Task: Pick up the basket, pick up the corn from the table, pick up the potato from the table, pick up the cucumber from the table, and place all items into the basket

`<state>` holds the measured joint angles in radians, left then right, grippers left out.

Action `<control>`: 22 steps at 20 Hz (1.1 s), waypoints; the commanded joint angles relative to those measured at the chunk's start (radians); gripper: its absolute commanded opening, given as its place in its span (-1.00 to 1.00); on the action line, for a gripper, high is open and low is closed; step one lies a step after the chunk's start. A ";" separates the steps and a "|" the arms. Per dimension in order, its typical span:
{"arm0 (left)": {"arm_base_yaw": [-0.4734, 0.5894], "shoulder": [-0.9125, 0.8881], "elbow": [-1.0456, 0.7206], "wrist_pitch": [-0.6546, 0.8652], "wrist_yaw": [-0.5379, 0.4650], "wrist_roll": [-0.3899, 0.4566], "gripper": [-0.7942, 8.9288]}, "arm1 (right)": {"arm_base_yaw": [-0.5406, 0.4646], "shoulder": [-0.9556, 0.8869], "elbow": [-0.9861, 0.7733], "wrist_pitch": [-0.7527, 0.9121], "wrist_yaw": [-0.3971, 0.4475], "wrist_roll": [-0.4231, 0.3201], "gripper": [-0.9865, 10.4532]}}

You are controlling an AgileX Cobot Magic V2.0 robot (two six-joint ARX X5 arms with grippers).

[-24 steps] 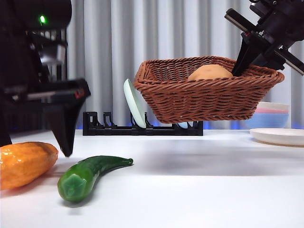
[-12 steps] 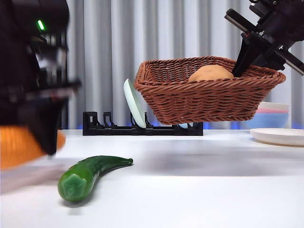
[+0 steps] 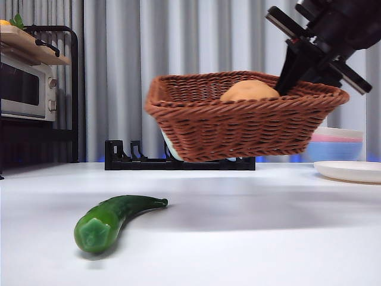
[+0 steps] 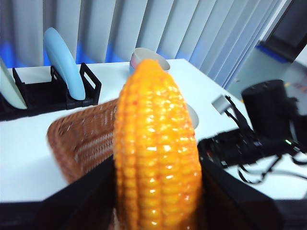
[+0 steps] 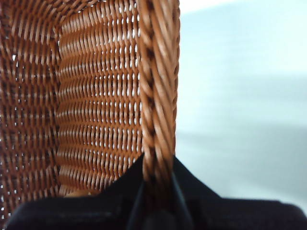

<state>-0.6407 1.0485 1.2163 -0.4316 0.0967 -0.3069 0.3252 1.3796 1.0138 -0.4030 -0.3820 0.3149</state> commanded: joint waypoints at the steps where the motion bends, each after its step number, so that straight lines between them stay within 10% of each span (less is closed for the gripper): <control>1: -0.002 0.118 0.044 -0.003 0.001 0.061 -0.85 | 0.030 0.001 0.008 0.018 -0.009 0.002 -0.86; 11: -0.061 0.494 0.095 -0.006 -0.074 0.142 -0.82 | 0.071 0.001 0.009 0.016 -0.009 0.009 -0.86; 14: -0.069 0.497 0.095 -0.003 -0.074 0.151 0.12 | 0.071 0.001 0.008 0.015 -0.009 0.009 -0.86; 22: -0.073 0.432 0.214 -0.194 -0.014 0.131 0.21 | 0.070 0.001 0.009 0.009 -0.008 0.008 -0.86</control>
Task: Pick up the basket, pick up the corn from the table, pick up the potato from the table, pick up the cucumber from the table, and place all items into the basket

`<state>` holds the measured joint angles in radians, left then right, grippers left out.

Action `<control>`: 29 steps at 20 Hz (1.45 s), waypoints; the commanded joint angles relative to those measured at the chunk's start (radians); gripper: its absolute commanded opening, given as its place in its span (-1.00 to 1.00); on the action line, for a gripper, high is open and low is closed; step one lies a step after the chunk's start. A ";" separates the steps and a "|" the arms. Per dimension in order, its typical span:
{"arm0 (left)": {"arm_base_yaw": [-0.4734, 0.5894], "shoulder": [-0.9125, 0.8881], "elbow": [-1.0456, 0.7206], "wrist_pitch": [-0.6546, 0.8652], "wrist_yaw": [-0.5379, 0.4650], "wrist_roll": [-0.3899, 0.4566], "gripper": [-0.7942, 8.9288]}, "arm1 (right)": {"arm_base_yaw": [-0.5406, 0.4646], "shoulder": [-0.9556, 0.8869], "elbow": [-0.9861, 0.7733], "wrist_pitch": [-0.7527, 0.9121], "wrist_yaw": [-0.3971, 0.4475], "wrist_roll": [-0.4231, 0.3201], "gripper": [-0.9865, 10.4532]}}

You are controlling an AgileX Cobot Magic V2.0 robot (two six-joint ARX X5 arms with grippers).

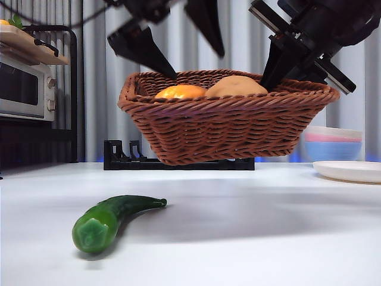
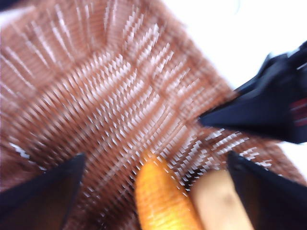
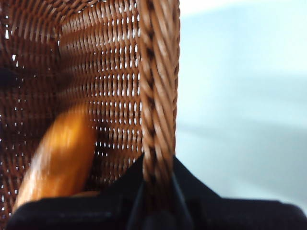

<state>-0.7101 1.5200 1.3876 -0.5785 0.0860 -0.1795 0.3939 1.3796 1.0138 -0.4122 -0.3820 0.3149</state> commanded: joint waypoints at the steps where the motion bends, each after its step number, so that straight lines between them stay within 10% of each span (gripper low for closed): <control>1: -0.005 -0.072 0.072 -0.112 -0.003 0.013 0.21 | -0.002 0.001 0.008 0.019 -0.008 0.008 -0.86; 13: -0.176 -0.438 0.088 -0.690 -0.140 -0.100 0.21 | -0.105 0.001 0.009 0.041 -0.010 0.005 -0.86; 22: -0.251 -0.419 -0.418 -0.326 -0.217 -0.297 0.21 | -0.122 0.001 0.009 0.042 -0.009 0.005 -0.86; 29: -0.151 -0.260 -0.558 -0.043 -0.185 -0.283 0.21 | -0.140 0.001 0.010 0.042 -0.008 0.005 -0.86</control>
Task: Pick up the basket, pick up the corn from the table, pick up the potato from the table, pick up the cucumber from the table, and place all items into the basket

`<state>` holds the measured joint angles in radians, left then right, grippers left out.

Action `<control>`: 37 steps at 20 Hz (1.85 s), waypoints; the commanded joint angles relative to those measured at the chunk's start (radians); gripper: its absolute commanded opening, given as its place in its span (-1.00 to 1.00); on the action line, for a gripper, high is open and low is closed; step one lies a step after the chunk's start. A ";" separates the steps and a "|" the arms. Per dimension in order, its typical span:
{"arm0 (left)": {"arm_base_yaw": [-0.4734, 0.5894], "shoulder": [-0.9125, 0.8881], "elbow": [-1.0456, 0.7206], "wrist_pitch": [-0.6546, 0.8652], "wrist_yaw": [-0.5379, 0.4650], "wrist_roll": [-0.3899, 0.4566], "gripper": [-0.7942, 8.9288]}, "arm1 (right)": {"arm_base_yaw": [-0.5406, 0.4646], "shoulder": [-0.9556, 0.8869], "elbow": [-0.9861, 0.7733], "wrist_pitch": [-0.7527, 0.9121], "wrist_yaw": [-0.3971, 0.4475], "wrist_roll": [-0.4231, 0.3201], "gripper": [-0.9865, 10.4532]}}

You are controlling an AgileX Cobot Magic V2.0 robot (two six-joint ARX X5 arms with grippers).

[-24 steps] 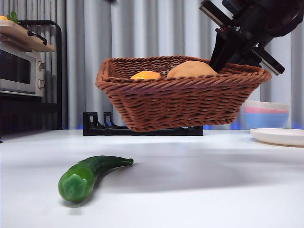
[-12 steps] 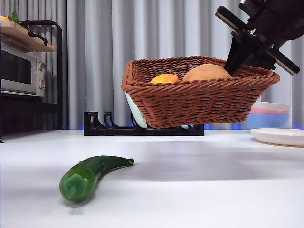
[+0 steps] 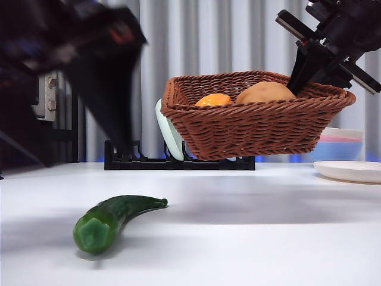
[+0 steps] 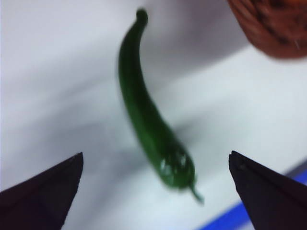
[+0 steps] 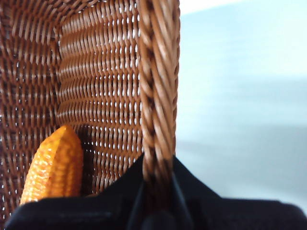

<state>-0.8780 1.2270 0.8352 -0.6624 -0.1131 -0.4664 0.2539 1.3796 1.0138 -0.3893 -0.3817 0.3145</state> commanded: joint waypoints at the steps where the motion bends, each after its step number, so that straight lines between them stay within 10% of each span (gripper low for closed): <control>1: 0.027 0.064 -0.006 0.071 0.021 0.008 0.21 | 0.000 0.000 0.012 0.019 -0.009 0.006 -0.86; 10: 0.081 0.277 -0.006 0.160 0.018 0.034 0.18 | 0.000 0.000 0.054 0.017 -0.009 0.006 -0.86; 14: 0.081 0.281 -0.006 0.161 0.009 0.072 -0.87 | -0.002 0.000 0.074 0.017 -0.008 0.006 -0.86; 20: 0.080 0.256 -0.006 0.100 0.011 0.105 -0.85 | -0.028 0.000 0.076 0.005 -0.009 0.006 -0.86; 29: -0.017 -0.286 0.156 0.075 0.008 0.070 -0.85 | 0.006 0.002 0.076 -0.005 -0.005 0.002 -0.86; 37: -0.017 -0.239 0.355 -0.077 0.000 0.143 -0.85 | 0.087 0.014 0.076 0.002 0.000 0.001 -0.86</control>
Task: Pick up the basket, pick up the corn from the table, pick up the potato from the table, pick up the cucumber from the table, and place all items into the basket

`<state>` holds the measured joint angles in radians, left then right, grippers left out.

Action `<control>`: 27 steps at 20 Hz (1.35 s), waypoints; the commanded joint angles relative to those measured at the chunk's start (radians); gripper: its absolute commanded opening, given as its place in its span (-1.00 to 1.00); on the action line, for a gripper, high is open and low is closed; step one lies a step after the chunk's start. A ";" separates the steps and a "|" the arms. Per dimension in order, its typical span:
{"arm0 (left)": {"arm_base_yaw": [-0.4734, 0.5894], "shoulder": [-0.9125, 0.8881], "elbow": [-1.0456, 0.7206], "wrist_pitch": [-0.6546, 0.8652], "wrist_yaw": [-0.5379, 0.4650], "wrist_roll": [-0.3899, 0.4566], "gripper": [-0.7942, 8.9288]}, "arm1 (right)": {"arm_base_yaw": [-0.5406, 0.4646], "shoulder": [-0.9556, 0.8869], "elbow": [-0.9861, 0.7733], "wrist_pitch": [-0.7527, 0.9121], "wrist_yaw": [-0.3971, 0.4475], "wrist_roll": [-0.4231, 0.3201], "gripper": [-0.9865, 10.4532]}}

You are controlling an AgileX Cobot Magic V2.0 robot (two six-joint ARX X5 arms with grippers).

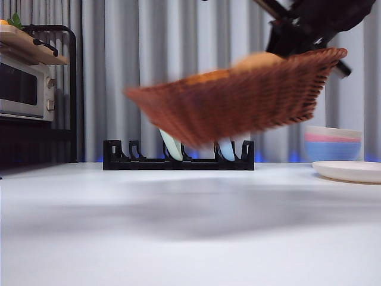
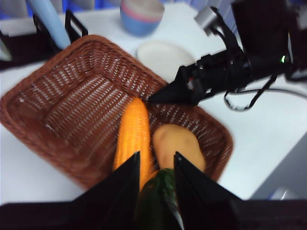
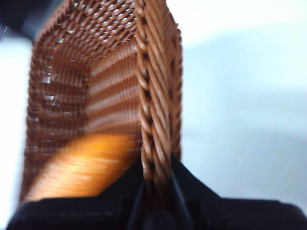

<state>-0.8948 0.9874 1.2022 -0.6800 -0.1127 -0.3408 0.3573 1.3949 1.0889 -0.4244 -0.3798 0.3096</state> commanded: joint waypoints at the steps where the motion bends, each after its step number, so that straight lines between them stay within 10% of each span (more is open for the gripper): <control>1: 0.000 0.001 -0.012 -0.087 -0.007 0.021 -0.85 | -0.017 -0.001 0.001 0.037 -0.002 0.006 -0.86; 7: 0.000 0.000 -0.010 -0.128 -0.101 0.031 -0.85 | -0.014 0.000 0.001 0.033 -0.004 0.006 -0.86; 20: 0.034 0.063 -0.010 0.328 -0.106 0.110 -0.85 | 0.043 0.001 0.001 -0.011 -0.008 0.007 -0.86; 27: 0.097 0.285 -0.009 0.359 0.008 0.239 -0.85 | 0.087 0.001 0.001 -0.012 -0.008 0.007 -0.86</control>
<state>-0.8032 1.2572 1.2015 -0.3386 -0.1181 -0.1543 0.4389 1.3991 1.0882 -0.4522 -0.3752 0.3096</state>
